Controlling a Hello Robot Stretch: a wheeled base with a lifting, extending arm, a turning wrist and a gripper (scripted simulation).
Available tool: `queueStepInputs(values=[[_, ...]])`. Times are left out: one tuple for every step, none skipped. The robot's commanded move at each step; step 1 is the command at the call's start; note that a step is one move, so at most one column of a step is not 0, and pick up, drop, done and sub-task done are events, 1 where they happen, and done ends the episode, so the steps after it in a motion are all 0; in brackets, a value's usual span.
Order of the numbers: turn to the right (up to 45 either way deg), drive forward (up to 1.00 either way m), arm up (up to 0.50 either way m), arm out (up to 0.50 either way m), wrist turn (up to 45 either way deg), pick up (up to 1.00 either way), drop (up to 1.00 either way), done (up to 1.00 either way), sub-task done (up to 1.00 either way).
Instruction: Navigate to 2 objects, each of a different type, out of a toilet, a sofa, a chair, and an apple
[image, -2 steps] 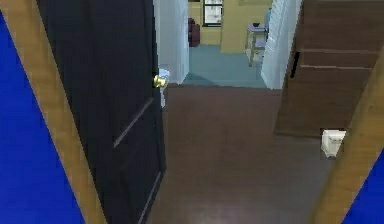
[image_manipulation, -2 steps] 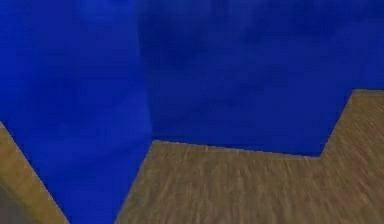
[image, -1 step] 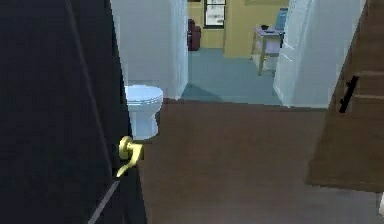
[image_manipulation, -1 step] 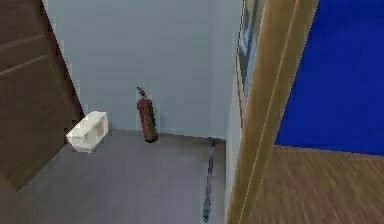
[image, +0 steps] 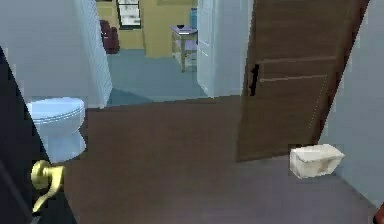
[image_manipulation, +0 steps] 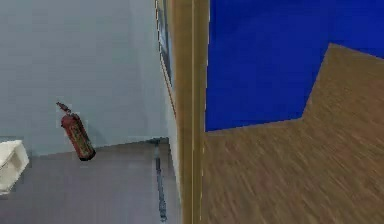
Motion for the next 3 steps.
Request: queueStepInputs(values=[[0.0, 1.0, 0.0, 0.0, 0.0, 0.0, 0.0, 0.0, 0.0], [0.0, 0.75, 0.0, 0.0, 0.0, 0.0, 0.0, 0.0, 0.0], [33.0, 0.0, 0.0, 0.0, 0.0, 0.0, 0.0, 0.0, 0.0]])
